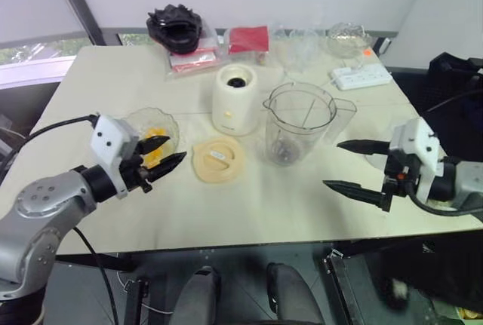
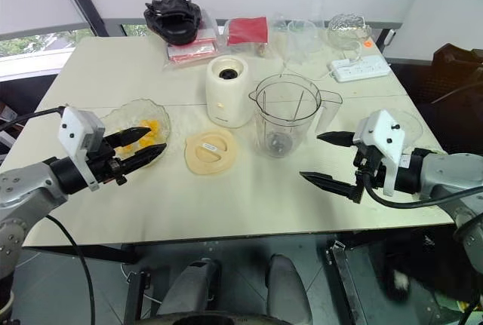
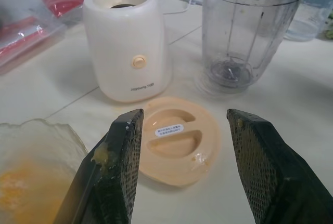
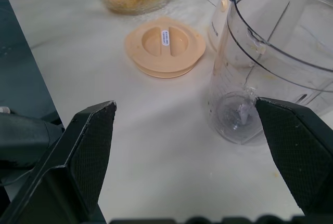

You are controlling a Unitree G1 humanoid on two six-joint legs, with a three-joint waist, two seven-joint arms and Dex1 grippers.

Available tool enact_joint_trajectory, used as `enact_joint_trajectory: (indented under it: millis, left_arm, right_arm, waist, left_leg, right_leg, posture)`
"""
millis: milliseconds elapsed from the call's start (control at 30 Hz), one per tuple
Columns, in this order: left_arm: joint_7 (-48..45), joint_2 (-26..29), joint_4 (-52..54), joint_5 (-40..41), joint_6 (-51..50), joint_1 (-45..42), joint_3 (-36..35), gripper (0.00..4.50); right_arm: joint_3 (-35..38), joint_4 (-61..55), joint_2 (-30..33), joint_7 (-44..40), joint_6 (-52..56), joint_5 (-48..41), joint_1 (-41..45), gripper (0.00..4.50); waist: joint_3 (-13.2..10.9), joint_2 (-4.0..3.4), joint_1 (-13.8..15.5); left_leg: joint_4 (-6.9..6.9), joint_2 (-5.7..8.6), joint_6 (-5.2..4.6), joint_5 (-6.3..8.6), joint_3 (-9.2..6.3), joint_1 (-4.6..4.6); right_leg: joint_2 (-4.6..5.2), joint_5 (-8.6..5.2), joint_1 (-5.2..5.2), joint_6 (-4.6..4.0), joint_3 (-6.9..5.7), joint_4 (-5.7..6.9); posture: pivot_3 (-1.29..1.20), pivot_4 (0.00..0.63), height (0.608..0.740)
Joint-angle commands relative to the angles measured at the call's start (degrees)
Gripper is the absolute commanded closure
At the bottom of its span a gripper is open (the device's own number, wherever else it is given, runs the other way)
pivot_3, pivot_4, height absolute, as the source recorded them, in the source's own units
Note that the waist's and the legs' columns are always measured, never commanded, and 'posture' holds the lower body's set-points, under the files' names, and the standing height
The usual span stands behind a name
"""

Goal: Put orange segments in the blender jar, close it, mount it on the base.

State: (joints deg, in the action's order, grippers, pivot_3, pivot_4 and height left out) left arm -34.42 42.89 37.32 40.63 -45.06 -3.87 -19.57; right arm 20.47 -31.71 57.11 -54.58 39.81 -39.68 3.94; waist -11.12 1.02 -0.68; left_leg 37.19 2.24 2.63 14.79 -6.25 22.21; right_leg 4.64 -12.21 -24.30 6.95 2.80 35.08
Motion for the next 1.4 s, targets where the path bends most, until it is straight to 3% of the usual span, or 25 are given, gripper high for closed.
enact_joint_trajectory:
  millis: [33,833,1000,1167,1400]
  left_arm:
    - [-0.4,1.4,1.4,1.1,0.1,0.4,-1.8,1.84]
    - [0.6,3.9,-0.9,3.3,-2.8,-2.7,-0.4,1.84]
    - [-1.4,6.5,-4.8,0.1,-1.7,-4.4,1.8,1.84]
    - [-6.3,9.0,-18.6,-4.4,1.0,-13.4,6.4,1.84]
    - [-20.3,11.9,-50.0,-23.0,14.9,-32.6,24.9,1.84]
  right_arm:
    - [0.2,-0.3,0.8,-0.2,0.1,-1.0,1.6,0.06]
    - [-1.8,-2.4,-1.4,3.6,1.4,-1.4,2.7,0.06]
    - [-1.9,-3.5,-2.0,5.0,1.6,-1.6,2.1,0.06]
    - [-3.6,-4.5,-3.9,7.5,2.0,-1.7,2.5,0.06]
    - [-7.4,-5.0,-7.4,10.3,0.2,0.0,2.5,0.06]
  waist:
    - [0.0,0.01,0.0]
    - [0.0,0.01,0.0]
    - [0.0,0.02,0.0]
    - [0.0,0.06,0.1]
    - [-0.1,0.06,0.0]
  left_leg:
    - [0.0,0.0,0.0,0.0,0.0,0.0]
    - [0.0,0.0,0.0,0.0,0.0,0.01]
    - [-0.01,0.0,0.0,0.0,0.0,0.01]
    - [0.01,0.0,0.0,0.0,-0.01,0.01]
    - [-0.04,0.02,0.0,0.0,0.02,0.11]
  right_leg:
    - [0.0,0.0,0.0,0.0,0.0,0.0]
    - [0.0,0.0,-0.02,0.0,0.0,0.0]
    - [0.0,0.0,-0.03,0.0,0.0,0.0]
    - [-0.01,0.0,-0.03,0.0,-0.02,0.0]
    - [0.0,0.01,-0.13,0.01,-0.02,-0.04]
  posture:
    - [0.0,0.15,0.74]
    - [0.0,0.15,0.74]
    - [0.0,0.15,0.74]
    - [0.0,0.15,0.74]
    - [0.0,0.15,0.74]
